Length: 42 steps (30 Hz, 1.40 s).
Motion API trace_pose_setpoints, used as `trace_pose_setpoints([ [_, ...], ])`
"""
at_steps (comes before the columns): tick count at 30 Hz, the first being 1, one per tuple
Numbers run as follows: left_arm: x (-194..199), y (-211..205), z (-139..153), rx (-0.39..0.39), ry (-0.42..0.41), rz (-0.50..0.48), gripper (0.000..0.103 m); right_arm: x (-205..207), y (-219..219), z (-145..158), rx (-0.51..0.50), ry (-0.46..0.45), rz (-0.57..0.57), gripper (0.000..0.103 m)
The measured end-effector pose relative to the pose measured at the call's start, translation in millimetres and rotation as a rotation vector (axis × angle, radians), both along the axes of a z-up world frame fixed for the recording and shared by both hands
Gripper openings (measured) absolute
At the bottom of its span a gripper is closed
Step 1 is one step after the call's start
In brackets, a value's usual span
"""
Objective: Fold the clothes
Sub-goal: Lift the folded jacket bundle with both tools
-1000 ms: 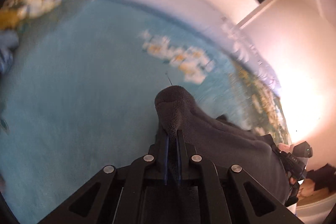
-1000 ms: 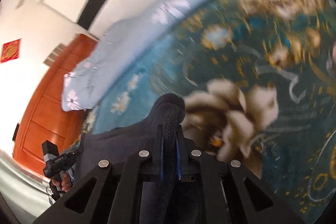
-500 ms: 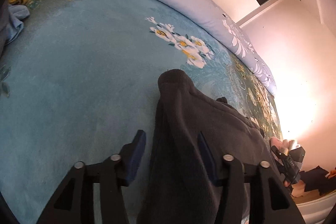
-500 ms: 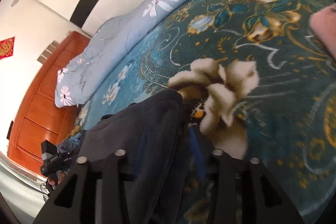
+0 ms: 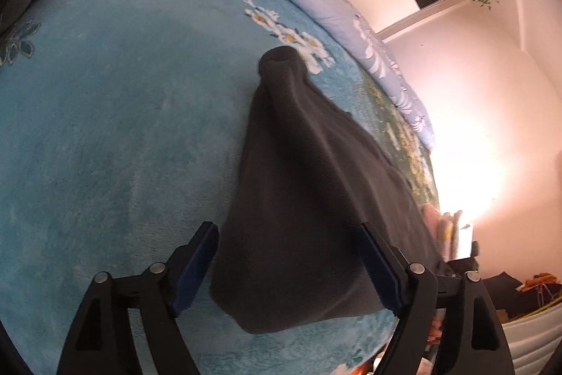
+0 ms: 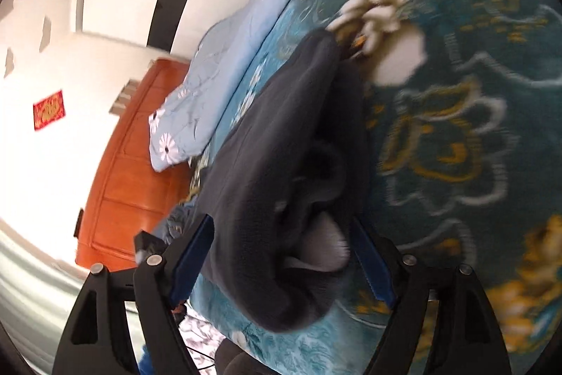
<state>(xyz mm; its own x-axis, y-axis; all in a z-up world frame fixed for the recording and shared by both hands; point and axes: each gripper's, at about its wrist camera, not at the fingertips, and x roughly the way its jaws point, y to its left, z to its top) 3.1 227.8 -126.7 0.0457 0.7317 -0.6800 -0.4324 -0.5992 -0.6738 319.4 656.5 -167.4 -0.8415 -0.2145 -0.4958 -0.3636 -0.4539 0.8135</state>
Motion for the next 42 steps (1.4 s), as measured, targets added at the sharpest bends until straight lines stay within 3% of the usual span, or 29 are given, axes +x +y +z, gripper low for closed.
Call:
trace_pose_setpoints([
  [1, 1, 3, 0, 0.003, 0.000, -0.015, 0.097, -7, -3, 2, 0.034, -0.020, 0.009, 0.098],
  [3, 3, 9, 0, 0.010, 0.000, -0.045, 0.103, -21, -9, 4, 0.098, -0.062, 0.024, 0.102],
  [9, 7, 35, -10, 0.014, -0.029, -0.129, 0.103, -26, -3, 2, 0.098, -0.049, -0.003, 0.103],
  [16, -1, 54, -15, 0.032, -0.045, -0.125, 0.101, -9, -1, -3, 0.078, 0.034, -0.078, 0.102],
  [21, -6, 67, -18, 0.044, -0.056, -0.122, 0.098, 4, 6, -10, 0.017, 0.112, -0.136, 0.086],
  [25, -10, 77, -21, 0.054, -0.065, -0.120, 0.098, 8, 18, -17, -0.044, 0.130, -0.163, 0.084],
  [30, -8, 84, -20, 0.043, -0.043, -0.116, 0.098, 9, 21, -14, -0.026, 0.109, -0.161, 0.084],
  [32, -6, 84, -19, 0.027, -0.036, -0.100, 0.094, 13, 23, -11, -0.023, 0.096, -0.164, 0.083],
  [34, -3, 83, -18, -0.005, -0.021, -0.084, 0.084, 13, 22, -8, -0.017, 0.070, -0.169, 0.079],
  [39, 9, 86, -11, -0.032, 0.001, -0.048, 0.070, 5, 15, 0, -0.008, -0.001, -0.182, 0.051],
  [42, 31, 84, 1, -0.036, 0.062, -0.032, 0.062, 12, 10, 6, -0.022, 0.021, -0.173, 0.043],
])
